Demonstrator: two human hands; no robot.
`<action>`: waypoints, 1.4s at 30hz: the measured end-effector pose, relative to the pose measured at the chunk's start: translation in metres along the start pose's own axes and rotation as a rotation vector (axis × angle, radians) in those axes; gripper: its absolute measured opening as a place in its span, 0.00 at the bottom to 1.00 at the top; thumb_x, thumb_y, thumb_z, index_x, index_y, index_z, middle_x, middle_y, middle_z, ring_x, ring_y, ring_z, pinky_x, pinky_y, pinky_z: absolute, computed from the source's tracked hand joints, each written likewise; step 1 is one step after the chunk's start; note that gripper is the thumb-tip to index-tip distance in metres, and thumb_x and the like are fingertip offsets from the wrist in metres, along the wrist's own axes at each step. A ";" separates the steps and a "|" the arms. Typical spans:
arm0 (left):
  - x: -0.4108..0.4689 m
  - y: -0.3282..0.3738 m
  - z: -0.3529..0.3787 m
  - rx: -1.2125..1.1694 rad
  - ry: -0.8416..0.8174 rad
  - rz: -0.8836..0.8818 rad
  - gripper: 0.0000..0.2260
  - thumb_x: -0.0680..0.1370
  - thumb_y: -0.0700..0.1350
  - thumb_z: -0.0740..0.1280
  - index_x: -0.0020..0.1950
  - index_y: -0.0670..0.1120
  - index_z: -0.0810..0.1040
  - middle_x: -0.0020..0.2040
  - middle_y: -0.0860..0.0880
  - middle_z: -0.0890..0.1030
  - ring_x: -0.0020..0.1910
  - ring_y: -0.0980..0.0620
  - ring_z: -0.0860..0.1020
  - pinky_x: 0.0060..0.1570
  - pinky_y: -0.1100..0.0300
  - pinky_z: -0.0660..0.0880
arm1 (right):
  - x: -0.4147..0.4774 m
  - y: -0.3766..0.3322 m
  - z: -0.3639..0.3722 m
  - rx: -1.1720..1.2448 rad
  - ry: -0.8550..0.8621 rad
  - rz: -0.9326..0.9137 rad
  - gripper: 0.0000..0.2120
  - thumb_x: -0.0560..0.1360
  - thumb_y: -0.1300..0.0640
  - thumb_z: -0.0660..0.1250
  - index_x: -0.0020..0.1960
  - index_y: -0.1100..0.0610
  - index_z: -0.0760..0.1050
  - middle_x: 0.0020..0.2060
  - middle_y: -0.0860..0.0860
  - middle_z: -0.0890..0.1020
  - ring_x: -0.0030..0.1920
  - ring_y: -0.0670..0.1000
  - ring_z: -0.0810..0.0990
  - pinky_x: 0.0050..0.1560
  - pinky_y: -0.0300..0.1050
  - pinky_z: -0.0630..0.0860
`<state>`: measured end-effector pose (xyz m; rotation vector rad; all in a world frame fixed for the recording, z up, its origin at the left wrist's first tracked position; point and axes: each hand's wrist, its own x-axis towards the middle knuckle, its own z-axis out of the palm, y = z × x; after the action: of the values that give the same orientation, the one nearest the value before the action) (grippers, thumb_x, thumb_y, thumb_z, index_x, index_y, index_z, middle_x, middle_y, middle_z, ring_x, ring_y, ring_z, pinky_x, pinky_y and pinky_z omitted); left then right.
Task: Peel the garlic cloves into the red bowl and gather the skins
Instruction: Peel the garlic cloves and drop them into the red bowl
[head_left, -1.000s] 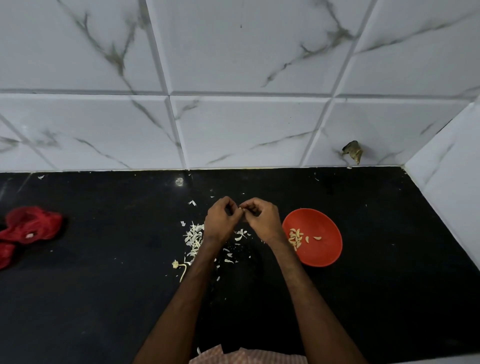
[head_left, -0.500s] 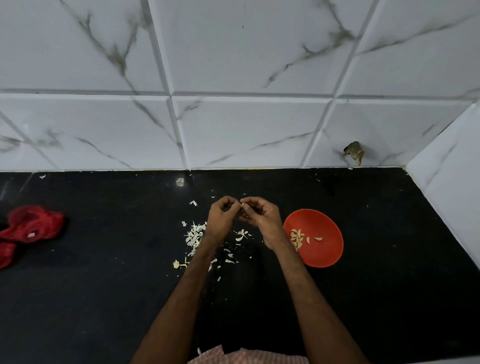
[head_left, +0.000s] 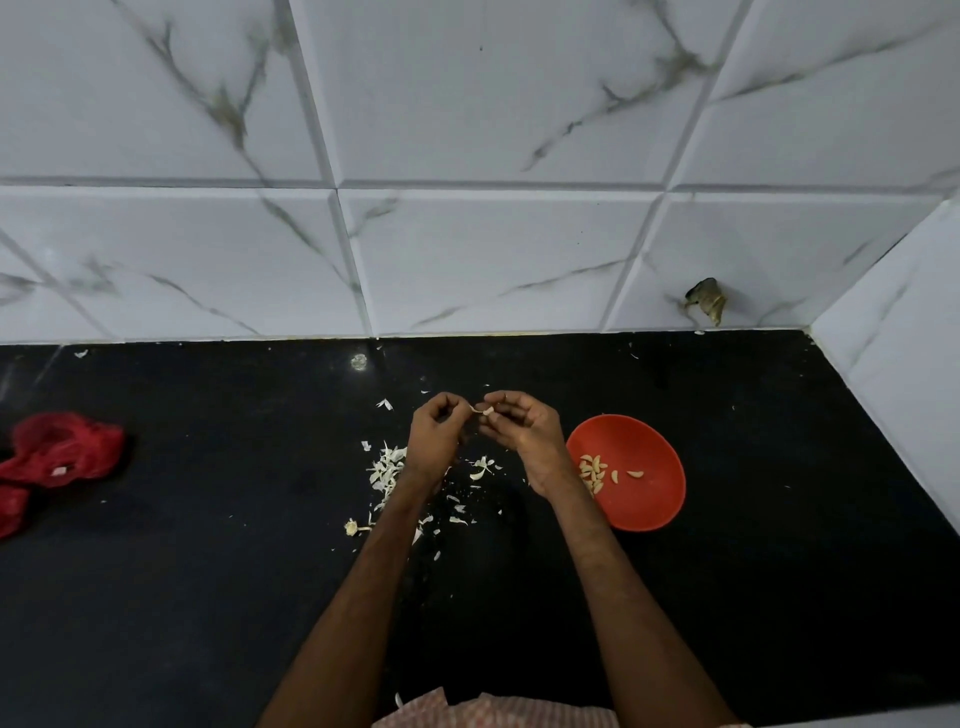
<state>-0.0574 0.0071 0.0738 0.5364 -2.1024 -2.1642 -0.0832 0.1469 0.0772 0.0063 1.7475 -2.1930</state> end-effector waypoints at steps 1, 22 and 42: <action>0.000 0.000 0.000 -0.001 0.003 0.002 0.05 0.80 0.38 0.65 0.46 0.39 0.77 0.31 0.50 0.75 0.27 0.56 0.70 0.21 0.65 0.65 | 0.001 0.000 0.000 0.022 0.006 0.016 0.13 0.77 0.73 0.65 0.60 0.66 0.77 0.51 0.57 0.85 0.54 0.53 0.85 0.54 0.44 0.82; 0.004 -0.074 -0.013 0.445 0.131 -0.160 0.14 0.82 0.47 0.59 0.38 0.45 0.75 0.33 0.48 0.76 0.33 0.49 0.73 0.37 0.55 0.69 | -0.016 0.006 -0.103 -0.059 0.418 0.291 0.11 0.81 0.69 0.60 0.61 0.69 0.77 0.55 0.59 0.82 0.58 0.55 0.81 0.57 0.45 0.79; -0.014 -0.088 -0.036 0.588 0.092 -0.011 0.04 0.80 0.42 0.66 0.50 0.51 0.78 0.44 0.56 0.83 0.45 0.55 0.80 0.47 0.54 0.76 | -0.011 0.084 -0.008 -1.362 -0.096 -0.173 0.15 0.80 0.62 0.65 0.66 0.57 0.77 0.62 0.52 0.76 0.65 0.53 0.71 0.66 0.48 0.71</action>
<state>-0.0171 -0.0178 -0.0097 0.6667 -2.6698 -1.4582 -0.0525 0.1413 -0.0024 -0.5542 2.8187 -0.6602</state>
